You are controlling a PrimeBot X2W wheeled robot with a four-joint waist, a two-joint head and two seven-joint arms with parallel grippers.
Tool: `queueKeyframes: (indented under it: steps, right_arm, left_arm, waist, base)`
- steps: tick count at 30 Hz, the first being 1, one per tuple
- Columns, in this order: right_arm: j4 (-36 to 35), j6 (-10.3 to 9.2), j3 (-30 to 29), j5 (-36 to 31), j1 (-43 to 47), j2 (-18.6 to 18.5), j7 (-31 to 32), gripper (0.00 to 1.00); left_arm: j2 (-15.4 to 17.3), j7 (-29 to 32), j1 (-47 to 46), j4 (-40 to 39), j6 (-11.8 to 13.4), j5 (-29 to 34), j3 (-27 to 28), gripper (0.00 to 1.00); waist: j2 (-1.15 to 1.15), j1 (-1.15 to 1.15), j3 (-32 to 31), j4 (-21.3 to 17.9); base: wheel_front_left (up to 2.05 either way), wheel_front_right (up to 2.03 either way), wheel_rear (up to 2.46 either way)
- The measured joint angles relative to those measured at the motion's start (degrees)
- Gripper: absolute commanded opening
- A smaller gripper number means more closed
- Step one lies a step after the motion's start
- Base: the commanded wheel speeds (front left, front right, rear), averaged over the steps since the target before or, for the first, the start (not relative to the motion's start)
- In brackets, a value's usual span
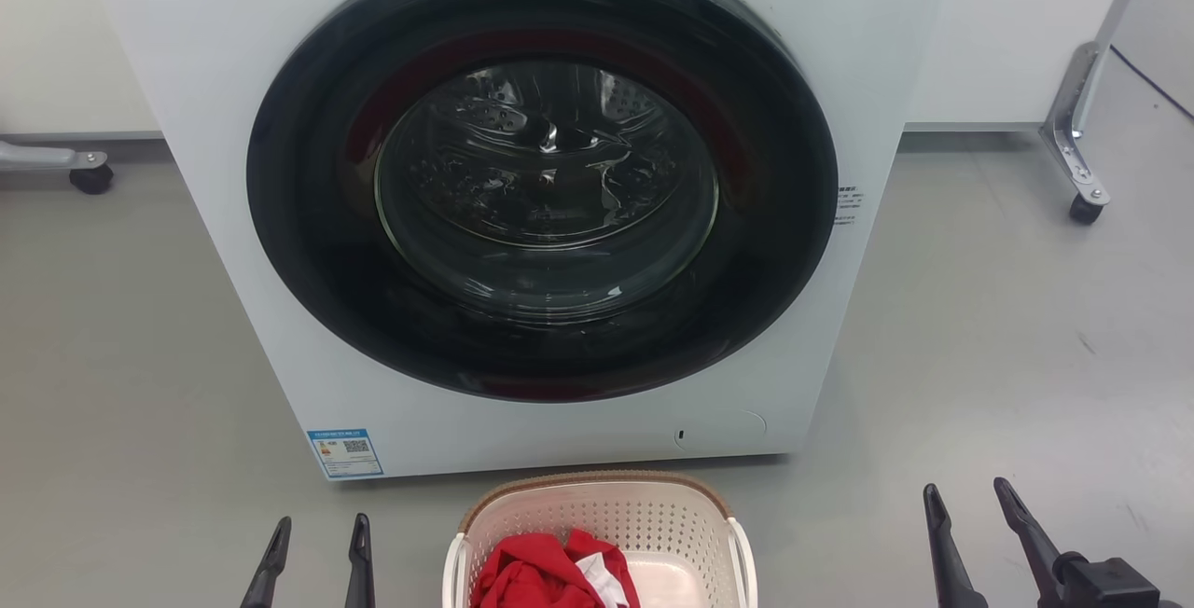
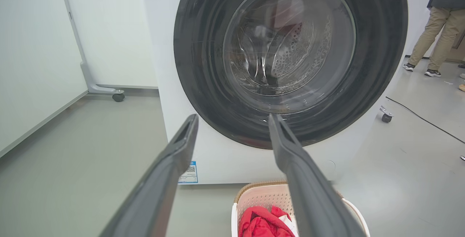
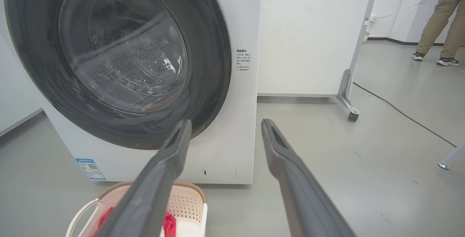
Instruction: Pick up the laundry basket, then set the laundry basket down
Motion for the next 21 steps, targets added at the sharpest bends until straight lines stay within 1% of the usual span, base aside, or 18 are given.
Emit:
queueKeyframes:
  steps: [18,19,21]
  right_arm:
    - [-0.94,0.0,-1.81,-2.0,0.97,1.32,0.0,1.0]
    - [-0.82,0.01,-1.8,-2.0,1.01,1.37,0.04,0.0]
    - [0.29,0.01,-1.48,-2.0,1.42,1.8,0.24,0.0]
  left_arm:
    - [-1.43,3.23,0.78,-1.19,0.0,2.49,1.59,1.0]
    - [-1.51,3.39,0.85,-1.05,0.0,2.5,1.57,0.0]
    - [-1.76,3.41,1.18,0.18,-0.04,2.46,1.43,0.0]
  waist:
    - [0.0,0.0,0.26,0.18]
    - [0.0,0.0,0.27,0.19]
    - [0.0,0.0,0.27,0.19]
  base:
    - [0.0,0.0,0.0]
    - [0.0,0.0,0.0]
    - [0.0,0.0,0.0]
